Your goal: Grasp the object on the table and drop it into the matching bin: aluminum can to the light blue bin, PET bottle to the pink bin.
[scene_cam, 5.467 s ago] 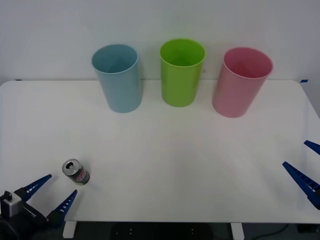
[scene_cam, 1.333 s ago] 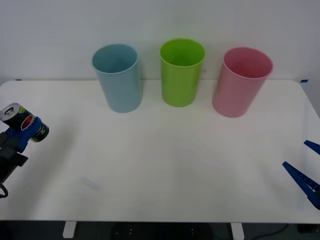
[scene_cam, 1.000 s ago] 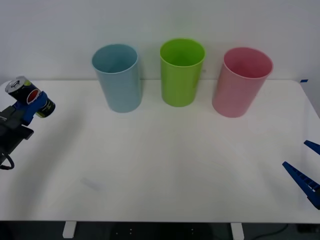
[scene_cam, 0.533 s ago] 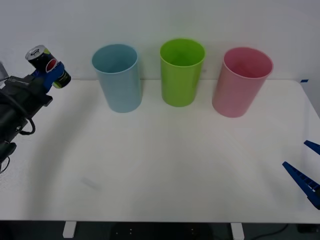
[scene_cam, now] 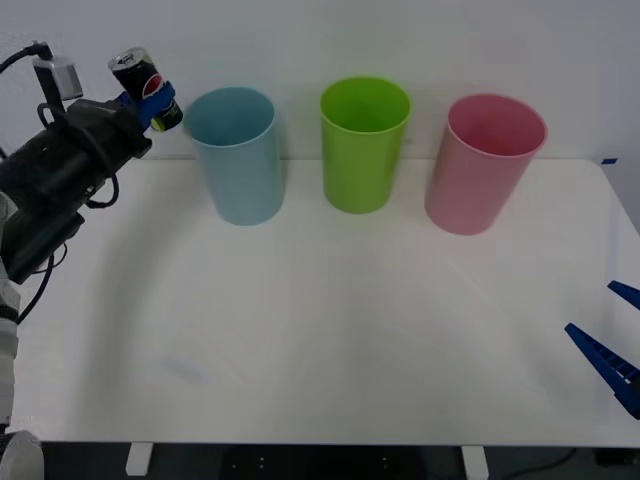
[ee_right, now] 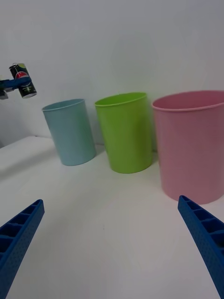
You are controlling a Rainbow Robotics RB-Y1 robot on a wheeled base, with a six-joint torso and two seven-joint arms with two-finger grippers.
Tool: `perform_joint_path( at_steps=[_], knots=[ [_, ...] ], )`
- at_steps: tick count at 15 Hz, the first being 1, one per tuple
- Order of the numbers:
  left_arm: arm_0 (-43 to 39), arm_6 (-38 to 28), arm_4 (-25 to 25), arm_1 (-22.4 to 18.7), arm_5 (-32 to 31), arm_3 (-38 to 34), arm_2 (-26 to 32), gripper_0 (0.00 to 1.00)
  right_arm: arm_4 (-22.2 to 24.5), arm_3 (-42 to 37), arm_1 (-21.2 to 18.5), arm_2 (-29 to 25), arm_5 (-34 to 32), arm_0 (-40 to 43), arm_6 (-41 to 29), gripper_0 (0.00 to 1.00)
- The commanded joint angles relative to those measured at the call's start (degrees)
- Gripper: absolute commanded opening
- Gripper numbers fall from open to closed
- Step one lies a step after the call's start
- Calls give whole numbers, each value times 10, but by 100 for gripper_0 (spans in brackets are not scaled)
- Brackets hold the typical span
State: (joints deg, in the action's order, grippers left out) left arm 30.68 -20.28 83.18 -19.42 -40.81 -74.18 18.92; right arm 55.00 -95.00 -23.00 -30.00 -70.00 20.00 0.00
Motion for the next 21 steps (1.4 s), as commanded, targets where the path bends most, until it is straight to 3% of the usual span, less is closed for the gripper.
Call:
perform_joint_path(
  at_steps=[1,8,18,20,21],
  knots=[
    [61,3,27,0,3,70,-6,0,0,0,0,0,0,0,0,100],
    [195,13,71,1,43,232,-40,0,0,0,0,0,0,0,0,100],
    [199,19,69,13,63,237,-59,1,0,0,0,0,0,0,0,100],
    [199,19,67,13,63,237,-61,6,0,0,0,0,0,0,0,100],
    [199,20,63,13,64,237,-62,40,0,0,0,0,0,0,0,100]
  ],
)
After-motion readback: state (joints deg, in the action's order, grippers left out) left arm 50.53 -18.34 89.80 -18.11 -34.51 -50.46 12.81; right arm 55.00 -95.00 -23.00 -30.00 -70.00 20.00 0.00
